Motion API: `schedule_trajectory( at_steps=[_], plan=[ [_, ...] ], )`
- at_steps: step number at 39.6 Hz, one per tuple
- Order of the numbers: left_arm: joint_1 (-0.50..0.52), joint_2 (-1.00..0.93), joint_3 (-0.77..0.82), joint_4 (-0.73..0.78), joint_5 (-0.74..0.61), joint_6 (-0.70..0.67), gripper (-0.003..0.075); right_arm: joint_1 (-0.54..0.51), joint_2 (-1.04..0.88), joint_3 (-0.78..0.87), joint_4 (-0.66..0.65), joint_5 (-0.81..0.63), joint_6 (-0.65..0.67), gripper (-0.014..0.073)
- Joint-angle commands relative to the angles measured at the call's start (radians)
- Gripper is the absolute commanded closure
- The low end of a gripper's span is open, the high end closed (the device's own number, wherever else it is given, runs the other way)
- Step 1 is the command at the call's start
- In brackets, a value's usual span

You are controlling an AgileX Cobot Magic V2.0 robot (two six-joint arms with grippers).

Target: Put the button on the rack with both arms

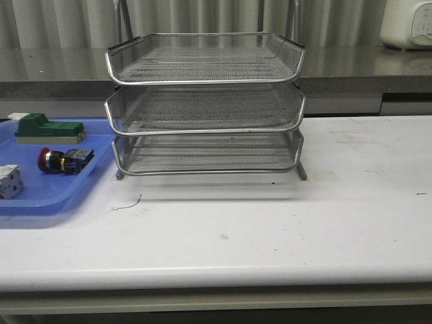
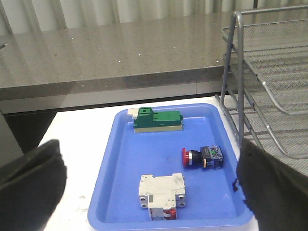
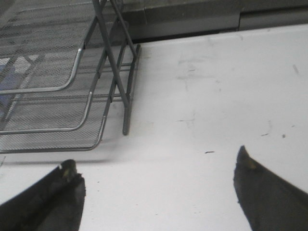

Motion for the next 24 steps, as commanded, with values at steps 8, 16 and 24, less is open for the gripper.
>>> schedule_trajectory(
  at_steps=[8, 16, 24],
  plan=[
    [-0.007, 0.009, -0.031, -0.005, -0.078, -0.004, 0.0038, 0.052, 0.391, -0.203, 0.255, -0.056, -0.065, -0.0045],
    [-0.007, 0.009, -0.031, -0.005, -0.078, -0.004, 0.0038, 0.12, 0.631, -0.299, 0.49, -0.061, -0.184, 0.0107],
    [-0.007, 0.009, -0.031, -0.005, -0.078, -0.004, 0.0038, 0.124, 0.777, -0.357, 0.723, -0.037, -0.354, 0.0152]
  ],
)
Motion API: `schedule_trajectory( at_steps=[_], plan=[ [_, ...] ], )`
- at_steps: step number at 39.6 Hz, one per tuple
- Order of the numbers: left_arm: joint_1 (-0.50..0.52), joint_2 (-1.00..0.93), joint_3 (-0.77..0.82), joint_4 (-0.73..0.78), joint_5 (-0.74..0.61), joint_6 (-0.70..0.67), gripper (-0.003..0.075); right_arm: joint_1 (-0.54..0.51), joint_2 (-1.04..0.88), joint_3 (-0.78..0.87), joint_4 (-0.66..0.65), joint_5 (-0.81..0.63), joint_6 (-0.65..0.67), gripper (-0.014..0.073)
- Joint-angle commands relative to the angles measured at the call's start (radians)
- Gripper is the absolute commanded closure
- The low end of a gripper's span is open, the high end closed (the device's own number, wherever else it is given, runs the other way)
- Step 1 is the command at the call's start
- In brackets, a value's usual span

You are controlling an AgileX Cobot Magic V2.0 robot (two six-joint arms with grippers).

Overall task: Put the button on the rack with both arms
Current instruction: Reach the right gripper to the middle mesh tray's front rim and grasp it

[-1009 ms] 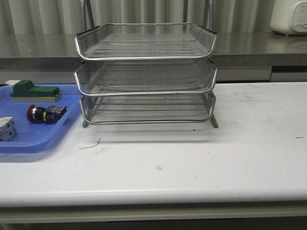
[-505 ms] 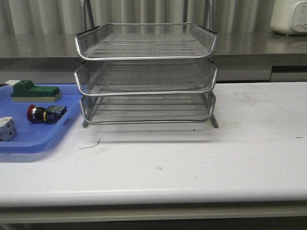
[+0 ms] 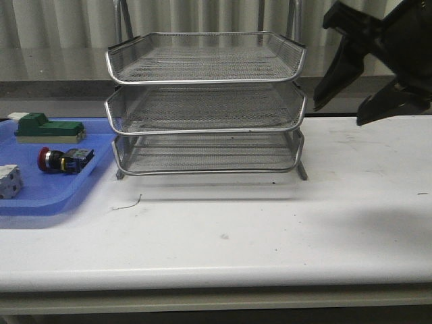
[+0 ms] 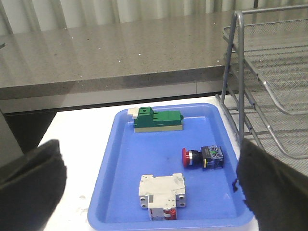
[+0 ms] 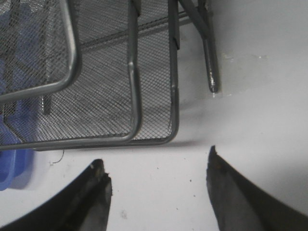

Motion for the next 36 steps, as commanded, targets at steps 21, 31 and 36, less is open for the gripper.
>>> schedule_trajectory(
  at_steps=[21, 31, 36],
  plan=[
    [-0.007, 0.009, -0.031, -0.005, -0.078, -0.004, 0.0038, -0.001, 0.2, -0.186, 0.516, 0.066, -0.377, 0.0343],
    [-0.007, 0.009, -0.031, -0.005, -0.078, -0.004, 0.0038, -0.005, 0.201, -0.187, 0.516, 0.068, -0.377, 0.0536],
    [-0.007, 0.009, -0.031, -0.005, -0.078, -0.004, 0.0038, -0.005, 0.201, -0.187, 0.514, 0.078, -0.377, 0.0597]
  ],
)
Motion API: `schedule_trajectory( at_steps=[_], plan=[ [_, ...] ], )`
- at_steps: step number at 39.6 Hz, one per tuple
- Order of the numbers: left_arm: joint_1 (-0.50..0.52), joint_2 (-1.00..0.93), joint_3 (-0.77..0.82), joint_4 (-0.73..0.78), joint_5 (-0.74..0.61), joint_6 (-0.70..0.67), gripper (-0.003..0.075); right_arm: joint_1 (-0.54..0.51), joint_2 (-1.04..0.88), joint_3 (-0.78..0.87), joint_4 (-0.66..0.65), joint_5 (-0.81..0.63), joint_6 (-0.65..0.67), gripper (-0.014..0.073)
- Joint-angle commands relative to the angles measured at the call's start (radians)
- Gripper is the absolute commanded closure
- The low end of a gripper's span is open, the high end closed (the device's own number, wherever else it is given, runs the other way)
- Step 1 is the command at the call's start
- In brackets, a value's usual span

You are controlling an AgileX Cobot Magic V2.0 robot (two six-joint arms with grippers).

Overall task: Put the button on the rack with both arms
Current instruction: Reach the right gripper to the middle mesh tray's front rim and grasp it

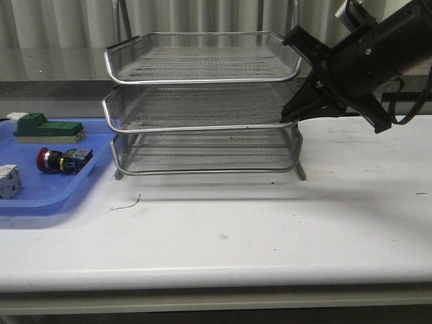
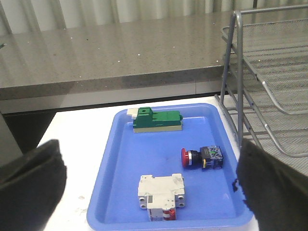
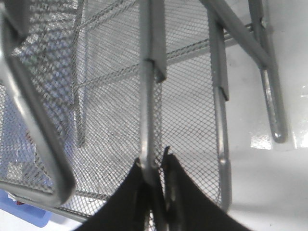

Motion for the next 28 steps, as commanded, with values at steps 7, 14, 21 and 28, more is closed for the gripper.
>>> schedule_trajectory(
  at_steps=[7, 14, 21, 28],
  plan=[
    [-0.007, 0.009, -0.031, -0.005, -0.078, -0.004, 0.0038, -0.002, -0.055, -0.021, 0.021, 0.065, -0.007, 0.0604],
    [-0.007, 0.009, -0.031, -0.005, -0.078, -0.004, 0.0038, -0.002, -0.103, 0.056, 0.022, 0.059, -0.058, 0.0604],
    [-0.007, 0.009, -0.031, -0.005, -0.078, -0.004, 0.0038, -0.001, -0.184, 0.163, 0.022, 0.058, -0.093, 0.0604],
    [-0.007, 0.009, -0.031, -0.005, -0.078, -0.004, 0.0038, -0.001, -0.269, 0.27, 0.024, 0.076, -0.124, 0.0604]
  ],
)
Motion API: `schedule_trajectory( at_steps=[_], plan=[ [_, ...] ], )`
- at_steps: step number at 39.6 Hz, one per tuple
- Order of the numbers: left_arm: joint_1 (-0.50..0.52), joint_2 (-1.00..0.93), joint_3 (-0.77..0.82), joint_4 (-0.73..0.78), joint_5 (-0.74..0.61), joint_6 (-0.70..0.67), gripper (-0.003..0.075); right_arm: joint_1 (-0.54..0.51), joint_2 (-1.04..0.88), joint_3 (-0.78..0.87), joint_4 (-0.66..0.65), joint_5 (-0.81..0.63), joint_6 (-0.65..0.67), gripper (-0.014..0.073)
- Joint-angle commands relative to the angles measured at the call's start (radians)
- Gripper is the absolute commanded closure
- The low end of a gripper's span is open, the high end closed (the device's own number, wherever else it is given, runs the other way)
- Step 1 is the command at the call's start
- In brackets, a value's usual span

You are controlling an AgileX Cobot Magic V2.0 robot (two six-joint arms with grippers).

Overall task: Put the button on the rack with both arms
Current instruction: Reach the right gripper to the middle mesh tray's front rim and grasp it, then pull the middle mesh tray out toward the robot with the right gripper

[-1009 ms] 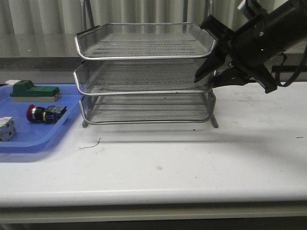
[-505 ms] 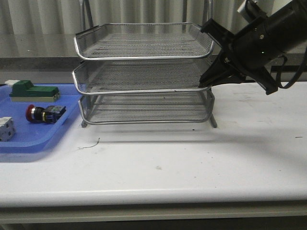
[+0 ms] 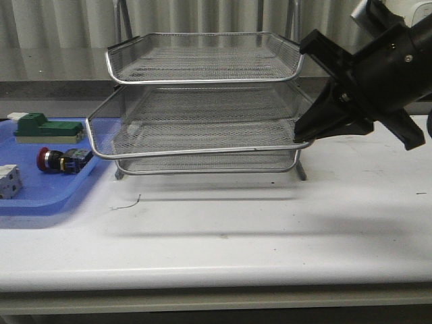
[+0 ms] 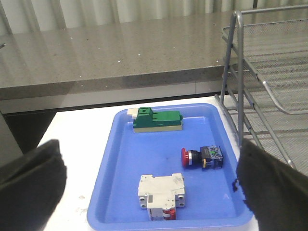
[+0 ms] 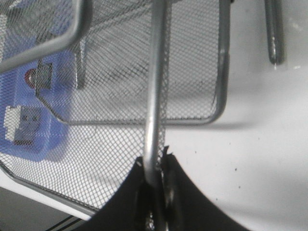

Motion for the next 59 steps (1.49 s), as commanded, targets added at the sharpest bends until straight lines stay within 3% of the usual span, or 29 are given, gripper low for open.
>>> schedule_trajectory(
  at_steps=[1, 10, 19, 22, 29, 34, 39, 42, 45, 49, 51, 59],
  plan=[
    [-0.007, 0.009, -0.031, -0.005, -0.078, -0.004, 0.0038, -0.002, -0.089, 0.041, 0.021, 0.041, -0.026, 0.0604],
    [-0.007, 0.009, -0.031, -0.005, -0.078, -0.004, 0.0038, -0.002, -0.182, 0.166, 0.022, 0.049, -0.038, 0.0604],
    [-0.007, 0.009, -0.031, -0.005, -0.078, -0.004, 0.0038, -0.002, -0.204, 0.19, 0.028, 0.053, -0.053, 0.0573],
    [-0.007, 0.009, -0.031, -0.005, -0.078, -0.004, 0.0039, -0.002, -0.204, 0.19, 0.032, 0.053, -0.054, 0.0486],
    [-0.007, 0.009, -0.031, -0.005, -0.078, -0.004, 0.0038, -0.002, -0.204, 0.181, 0.047, 0.04, -0.06, 0.0185],
    [-0.007, 0.009, -0.031, -0.005, -0.078, -0.004, 0.0038, -0.002, -0.214, 0.164, 0.046, 0.059, -0.097, 0.0105],
    [-0.007, 0.009, -0.031, -0.005, -0.078, -0.004, 0.0038, -0.004, -0.273, 0.125, 0.001, 0.076, -0.104, 0.0141],
    [-0.007, 0.009, -0.031, -0.005, -0.078, -0.004, 0.0039, -0.004, -0.325, 0.084, -0.062, 0.076, -0.076, 0.0231],
    [-0.007, 0.009, -0.031, -0.005, -0.078, -0.004, 0.0039, -0.004, -0.363, 0.026, -0.156, 0.094, -0.012, 0.038],
    [-0.007, 0.009, -0.031, -0.005, -0.078, -0.004, 0.0038, -0.004, -0.381, -0.082, -0.356, 0.169, 0.086, 0.0602],
    [-0.007, 0.009, -0.031, -0.005, -0.078, -0.004, 0.0038, -0.004, -0.38, -0.138, -0.484, 0.22, 0.143, 0.067],
    [-0.007, 0.009, -0.031, -0.005, -0.078, -0.004, 0.0038, -0.004, -0.388, -0.297, -1.052, 0.373, 0.511, 0.0653]
  ],
)
